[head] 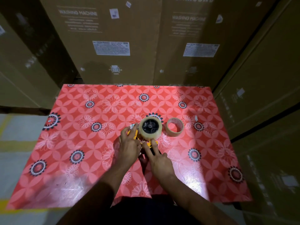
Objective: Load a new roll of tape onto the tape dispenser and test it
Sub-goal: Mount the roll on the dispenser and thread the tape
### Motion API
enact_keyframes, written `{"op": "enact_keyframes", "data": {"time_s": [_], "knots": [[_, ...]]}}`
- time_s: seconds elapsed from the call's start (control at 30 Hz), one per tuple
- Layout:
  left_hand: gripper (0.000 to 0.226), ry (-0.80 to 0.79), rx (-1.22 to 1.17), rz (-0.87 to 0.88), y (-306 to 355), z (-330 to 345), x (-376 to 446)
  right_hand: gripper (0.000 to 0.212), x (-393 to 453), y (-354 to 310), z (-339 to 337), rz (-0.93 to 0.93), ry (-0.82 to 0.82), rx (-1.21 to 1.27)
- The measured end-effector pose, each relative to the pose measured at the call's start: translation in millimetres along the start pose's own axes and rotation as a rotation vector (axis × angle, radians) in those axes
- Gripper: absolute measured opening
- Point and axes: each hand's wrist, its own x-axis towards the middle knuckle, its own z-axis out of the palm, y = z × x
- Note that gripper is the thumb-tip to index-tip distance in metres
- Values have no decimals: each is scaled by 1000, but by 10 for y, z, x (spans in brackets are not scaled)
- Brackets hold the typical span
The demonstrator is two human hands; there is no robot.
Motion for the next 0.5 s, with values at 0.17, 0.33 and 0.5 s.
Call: {"op": "enact_keyframes", "data": {"time_s": [0.17, 0.33, 0.5], "knots": [[18, 13, -48, -64, -204, 97, -219, 101, 4, 29, 79, -12, -9, 19], [20, 15, -85, -81, -502, 104, -289, 74, -20, 88, 233, 59, -132, 18], [29, 5, -70, -72, -827, -10, -510, 87, -8, 90, 158, 78, -200, 45]]}}
